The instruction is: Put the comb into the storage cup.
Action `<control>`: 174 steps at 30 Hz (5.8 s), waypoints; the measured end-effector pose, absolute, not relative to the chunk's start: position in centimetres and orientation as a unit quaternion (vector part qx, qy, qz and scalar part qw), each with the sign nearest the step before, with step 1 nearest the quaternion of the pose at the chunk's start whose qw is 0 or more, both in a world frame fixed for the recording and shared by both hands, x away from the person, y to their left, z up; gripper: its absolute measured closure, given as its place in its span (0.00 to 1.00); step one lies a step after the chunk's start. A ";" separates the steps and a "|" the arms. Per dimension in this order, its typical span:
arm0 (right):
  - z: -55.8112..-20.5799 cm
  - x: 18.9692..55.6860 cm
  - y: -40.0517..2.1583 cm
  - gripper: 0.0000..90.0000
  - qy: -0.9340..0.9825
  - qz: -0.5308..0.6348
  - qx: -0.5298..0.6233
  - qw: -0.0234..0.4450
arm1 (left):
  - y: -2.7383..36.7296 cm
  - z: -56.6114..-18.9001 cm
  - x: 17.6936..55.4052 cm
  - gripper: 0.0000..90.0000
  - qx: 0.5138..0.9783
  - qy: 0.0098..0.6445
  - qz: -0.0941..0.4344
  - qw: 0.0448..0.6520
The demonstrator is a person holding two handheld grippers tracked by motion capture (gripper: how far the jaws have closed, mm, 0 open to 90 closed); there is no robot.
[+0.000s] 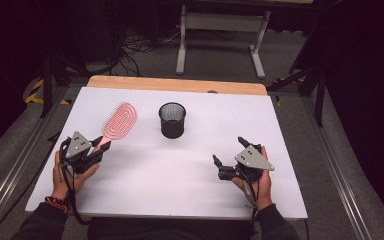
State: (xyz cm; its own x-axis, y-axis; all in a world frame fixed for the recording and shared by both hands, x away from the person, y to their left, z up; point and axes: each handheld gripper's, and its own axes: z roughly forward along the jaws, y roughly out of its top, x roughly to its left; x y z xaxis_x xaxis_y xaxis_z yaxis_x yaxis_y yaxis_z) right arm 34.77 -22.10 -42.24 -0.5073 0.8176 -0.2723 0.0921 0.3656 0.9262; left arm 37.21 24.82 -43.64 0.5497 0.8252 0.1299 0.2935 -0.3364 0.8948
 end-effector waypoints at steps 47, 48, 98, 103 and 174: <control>-40.0 37.2 -14.8 0.08 0.772 0.527 0.251 0.252 | 19.2 -42.9 35.5 0.76 0.754 0.265 0.316 0.511; -40.0 37.2 -14.8 0.08 0.772 0.527 0.251 0.252 | 19.2 -42.9 35.5 0.76 0.754 0.265 0.316 0.511; -39.2 37.9 -12.3 0.64 0.713 0.638 0.259 0.132 | 12.1 -44.4 35.4 0.77 0.801 0.199 0.317 0.467; -39.2 37.4 -12.1 0.68 0.718 0.636 0.254 0.128 | 11.3 -44.3 35.3 0.77 0.806 0.204 0.322 0.453; -36.8 36.0 -16.2 0.71 0.695 0.619 0.257 0.259 | 18.3 -44.5 35.8 0.06 0.788 0.180 0.253 0.532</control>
State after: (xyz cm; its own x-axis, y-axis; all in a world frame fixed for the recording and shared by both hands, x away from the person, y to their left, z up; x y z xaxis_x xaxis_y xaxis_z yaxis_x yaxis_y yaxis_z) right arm 35.96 -16.15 -36.76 -0.7334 0.6785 -0.0425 0.0360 0.1012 0.9942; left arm 35.83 18.31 -44.52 0.8077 0.5522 0.2065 0.0149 -0.3693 0.9292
